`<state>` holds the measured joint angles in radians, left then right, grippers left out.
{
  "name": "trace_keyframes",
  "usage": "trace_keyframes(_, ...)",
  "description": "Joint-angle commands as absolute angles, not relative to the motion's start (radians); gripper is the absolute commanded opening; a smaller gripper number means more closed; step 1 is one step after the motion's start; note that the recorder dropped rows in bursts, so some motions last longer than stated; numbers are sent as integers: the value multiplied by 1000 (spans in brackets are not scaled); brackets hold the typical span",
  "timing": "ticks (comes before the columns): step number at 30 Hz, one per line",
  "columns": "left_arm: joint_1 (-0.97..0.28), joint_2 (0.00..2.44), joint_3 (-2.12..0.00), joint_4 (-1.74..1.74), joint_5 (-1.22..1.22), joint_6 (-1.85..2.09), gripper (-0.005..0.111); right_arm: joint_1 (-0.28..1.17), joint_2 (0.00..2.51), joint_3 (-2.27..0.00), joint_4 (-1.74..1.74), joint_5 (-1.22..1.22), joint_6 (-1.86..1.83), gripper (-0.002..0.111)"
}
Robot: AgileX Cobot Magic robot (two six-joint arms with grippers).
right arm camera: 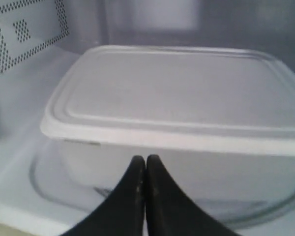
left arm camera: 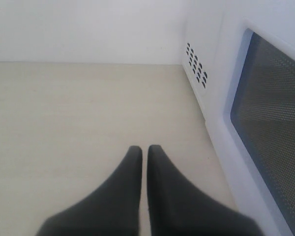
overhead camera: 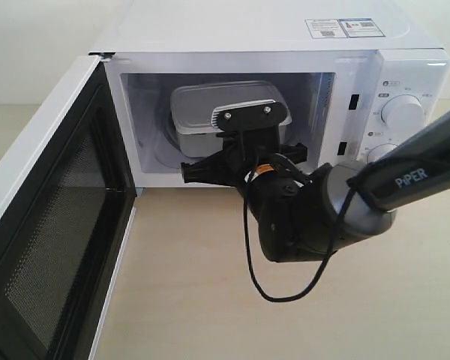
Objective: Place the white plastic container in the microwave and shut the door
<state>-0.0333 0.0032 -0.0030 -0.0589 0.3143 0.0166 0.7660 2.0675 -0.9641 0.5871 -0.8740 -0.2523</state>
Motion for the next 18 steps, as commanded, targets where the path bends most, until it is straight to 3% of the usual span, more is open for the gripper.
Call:
trace_keyframes(1,-31,0,0,-59,315,9,4,765,2120,-1044,599,-883,-256,0)
trace_keyframes(18,-31,0,0,-59,315,9,4,687,2199,-1129,611,-840,-240,0)
